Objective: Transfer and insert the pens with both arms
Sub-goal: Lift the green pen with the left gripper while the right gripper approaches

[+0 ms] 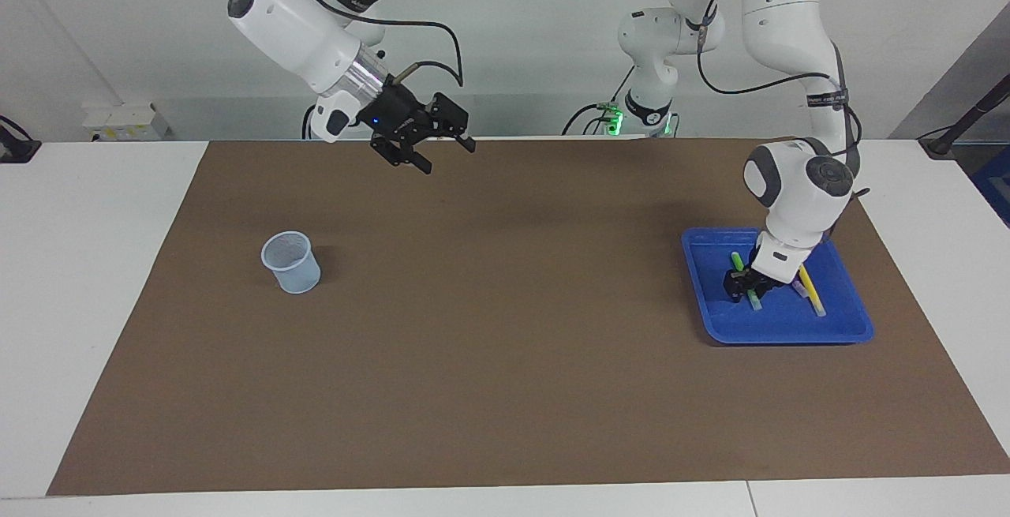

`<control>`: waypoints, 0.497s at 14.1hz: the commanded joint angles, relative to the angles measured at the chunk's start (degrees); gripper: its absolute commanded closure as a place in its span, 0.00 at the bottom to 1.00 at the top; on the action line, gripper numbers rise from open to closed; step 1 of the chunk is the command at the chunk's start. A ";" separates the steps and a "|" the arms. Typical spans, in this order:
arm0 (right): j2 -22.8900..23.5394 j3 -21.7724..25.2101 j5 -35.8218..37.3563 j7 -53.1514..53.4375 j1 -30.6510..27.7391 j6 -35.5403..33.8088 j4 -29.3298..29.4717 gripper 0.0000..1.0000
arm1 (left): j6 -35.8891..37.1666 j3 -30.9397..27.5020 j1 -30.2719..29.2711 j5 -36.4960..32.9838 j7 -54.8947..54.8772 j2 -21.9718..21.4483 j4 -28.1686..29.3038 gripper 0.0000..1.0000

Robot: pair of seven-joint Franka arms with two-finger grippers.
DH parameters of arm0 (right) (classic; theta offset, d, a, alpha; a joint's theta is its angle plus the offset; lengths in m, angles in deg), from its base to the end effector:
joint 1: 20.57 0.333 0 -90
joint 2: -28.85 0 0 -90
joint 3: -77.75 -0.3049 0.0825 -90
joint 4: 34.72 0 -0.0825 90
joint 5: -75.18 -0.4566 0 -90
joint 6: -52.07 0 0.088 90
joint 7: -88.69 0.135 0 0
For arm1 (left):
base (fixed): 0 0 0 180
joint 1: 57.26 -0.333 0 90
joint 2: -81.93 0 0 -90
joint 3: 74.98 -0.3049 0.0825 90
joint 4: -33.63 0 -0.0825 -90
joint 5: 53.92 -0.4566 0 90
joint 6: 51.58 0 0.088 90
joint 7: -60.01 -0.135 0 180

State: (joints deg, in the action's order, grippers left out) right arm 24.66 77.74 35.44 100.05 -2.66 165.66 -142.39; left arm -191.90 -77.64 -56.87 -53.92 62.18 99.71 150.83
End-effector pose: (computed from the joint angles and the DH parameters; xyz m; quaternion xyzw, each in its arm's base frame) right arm 0.5900 0.2503 0.5193 -0.9415 0.0543 0.0013 0.3327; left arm 0.6527 0.0262 0.2077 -0.9982 -0.0373 -0.0467 0.0071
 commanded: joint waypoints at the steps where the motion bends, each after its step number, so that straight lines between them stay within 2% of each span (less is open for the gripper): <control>1: -1.09 0.10 -2.70 0.86 1.68 3.74 -2.81 0.00 | -1.10 -0.15 0.14 0.26 -0.42 2.43 -1.63 0.61; 2: -0.91 0.10 -3.14 0.95 2.47 4.96 -2.90 0.00 | -1.10 -0.15 0.14 0.17 -0.41 2.43 -1.63 0.72; 3: -0.73 0.10 -3.24 1.64 3.09 6.20 -2.99 0.00 | -0.92 -0.15 0.14 0.17 -0.41 2.43 -1.54 0.93; 4: -0.65 0.10 -3.24 2.96 3.53 7.25 -2.90 0.00 | -0.75 -0.15 0.14 0.17 -0.33 2.43 -1.54 1.00; 7: -0.38 0.10 -4.02 4.55 4.85 9.19 -2.90 0.00 | 0.30 -0.15 0.31 0.17 -0.24 2.35 -1.72 1.00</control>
State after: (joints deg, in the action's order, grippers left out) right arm 24.73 77.72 33.41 103.74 1.61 172.94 -144.28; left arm -191.69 -77.67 -56.86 -53.96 62.17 99.83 150.14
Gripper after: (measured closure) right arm 0.000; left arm 0.824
